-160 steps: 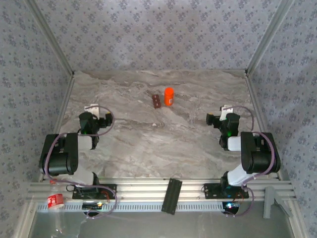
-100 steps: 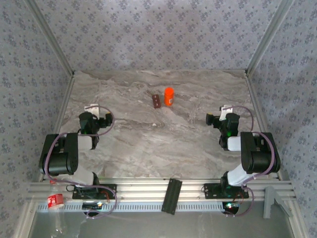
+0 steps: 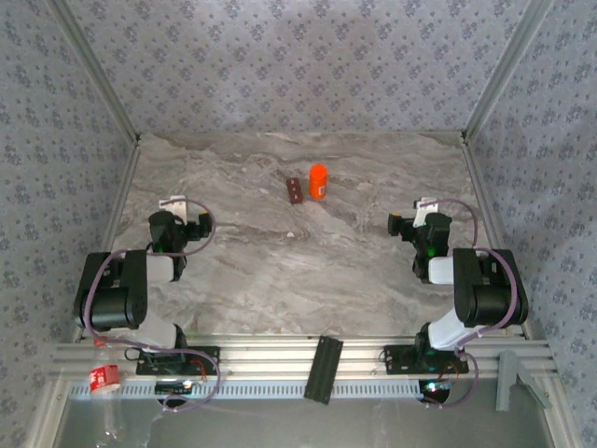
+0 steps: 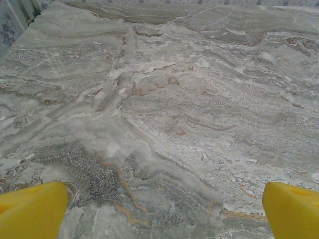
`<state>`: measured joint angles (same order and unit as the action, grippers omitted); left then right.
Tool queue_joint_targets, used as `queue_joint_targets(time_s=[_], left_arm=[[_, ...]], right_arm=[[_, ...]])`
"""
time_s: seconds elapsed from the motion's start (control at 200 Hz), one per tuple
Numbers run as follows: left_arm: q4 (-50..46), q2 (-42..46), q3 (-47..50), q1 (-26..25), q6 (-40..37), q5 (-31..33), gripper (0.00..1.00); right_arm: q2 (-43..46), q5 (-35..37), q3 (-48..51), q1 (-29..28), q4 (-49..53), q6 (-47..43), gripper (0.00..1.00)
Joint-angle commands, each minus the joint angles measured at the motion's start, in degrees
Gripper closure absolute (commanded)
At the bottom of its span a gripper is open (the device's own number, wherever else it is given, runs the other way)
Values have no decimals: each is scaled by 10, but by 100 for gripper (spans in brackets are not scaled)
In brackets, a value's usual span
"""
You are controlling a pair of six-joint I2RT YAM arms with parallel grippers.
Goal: Sort the pills into containers
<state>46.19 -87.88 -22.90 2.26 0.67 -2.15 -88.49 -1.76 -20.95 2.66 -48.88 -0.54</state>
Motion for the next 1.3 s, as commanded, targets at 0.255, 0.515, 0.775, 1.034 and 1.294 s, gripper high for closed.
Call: queue_joint_targets(time_s=[0.255,0.515,0.775,1.034,1.294], left_arm=[[5,-1,-9,2,5,-11,0],[-75,32,-40,0,0,-14,0],[-168,93,-60,-10,15,32,0],[-311,196,-108,-25,144,159,0],[-457,272,-152,-33,320,144,0]], right_arm=[[7,-7,-10,4,0,-7,0],[24,-2,-8,5,8,-2,0],[150,82,-71,7,215,56,0],[207,-3,-149,101,358,382,0],[219,-80,-256,17,485,300,1]])
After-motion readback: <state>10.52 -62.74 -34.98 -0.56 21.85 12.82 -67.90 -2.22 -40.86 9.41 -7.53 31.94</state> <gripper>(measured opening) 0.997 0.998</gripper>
